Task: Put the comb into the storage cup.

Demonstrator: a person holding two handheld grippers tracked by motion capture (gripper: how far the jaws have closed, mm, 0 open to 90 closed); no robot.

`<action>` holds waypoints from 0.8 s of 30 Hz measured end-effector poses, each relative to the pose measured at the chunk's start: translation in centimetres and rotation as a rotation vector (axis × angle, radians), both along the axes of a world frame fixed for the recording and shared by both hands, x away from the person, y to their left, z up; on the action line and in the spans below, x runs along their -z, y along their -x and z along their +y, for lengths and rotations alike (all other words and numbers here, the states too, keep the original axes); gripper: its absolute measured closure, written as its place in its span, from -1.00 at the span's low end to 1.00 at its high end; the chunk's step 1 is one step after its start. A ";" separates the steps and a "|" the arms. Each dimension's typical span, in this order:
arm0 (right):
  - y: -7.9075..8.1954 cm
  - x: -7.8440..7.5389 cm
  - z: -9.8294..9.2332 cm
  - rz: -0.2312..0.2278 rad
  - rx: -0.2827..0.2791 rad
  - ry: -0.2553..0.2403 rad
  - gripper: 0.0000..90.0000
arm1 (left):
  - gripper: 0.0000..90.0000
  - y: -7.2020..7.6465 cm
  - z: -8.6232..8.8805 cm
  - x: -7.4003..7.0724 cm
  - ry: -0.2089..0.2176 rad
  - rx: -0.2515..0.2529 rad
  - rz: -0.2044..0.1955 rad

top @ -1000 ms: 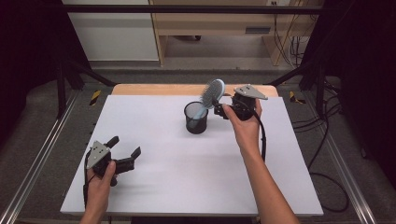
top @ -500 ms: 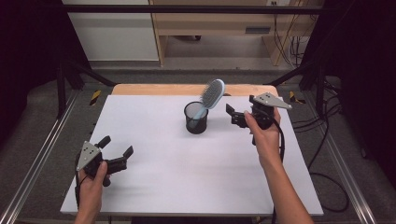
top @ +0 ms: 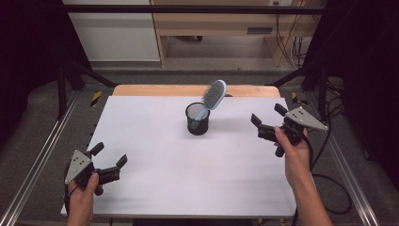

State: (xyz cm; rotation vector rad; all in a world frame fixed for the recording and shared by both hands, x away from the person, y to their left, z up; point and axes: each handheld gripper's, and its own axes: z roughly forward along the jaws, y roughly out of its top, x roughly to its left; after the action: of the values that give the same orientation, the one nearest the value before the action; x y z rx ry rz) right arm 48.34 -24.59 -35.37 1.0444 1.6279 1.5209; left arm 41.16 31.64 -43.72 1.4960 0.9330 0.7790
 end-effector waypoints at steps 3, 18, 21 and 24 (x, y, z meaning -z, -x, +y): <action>0.7 0.7 -0.9 -0.010 0.013 -0.003 -0.92 | -0.97 0.0 0.1 0.1 0.000 0.000 0.007; 5.6 4.2 -4.2 -0.012 0.040 -0.003 -0.91 | -0.98 0.3 0.3 -0.1 0.071 0.013 -0.016; 6.4 5.1 -4.5 -0.008 0.040 0.019 -0.92 | -0.98 0.1 0.3 0.0 0.057 0.017 -0.012; 7.0 6.1 -4.8 -0.005 0.038 0.022 -0.92 | -0.97 0.1 0.3 0.0 0.061 0.017 -0.008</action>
State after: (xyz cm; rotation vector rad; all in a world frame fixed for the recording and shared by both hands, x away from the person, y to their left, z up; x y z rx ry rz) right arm 41.35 -29.41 -41.43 1.0530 1.6086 1.4766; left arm 41.07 31.98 -43.73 1.4445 0.9290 0.7376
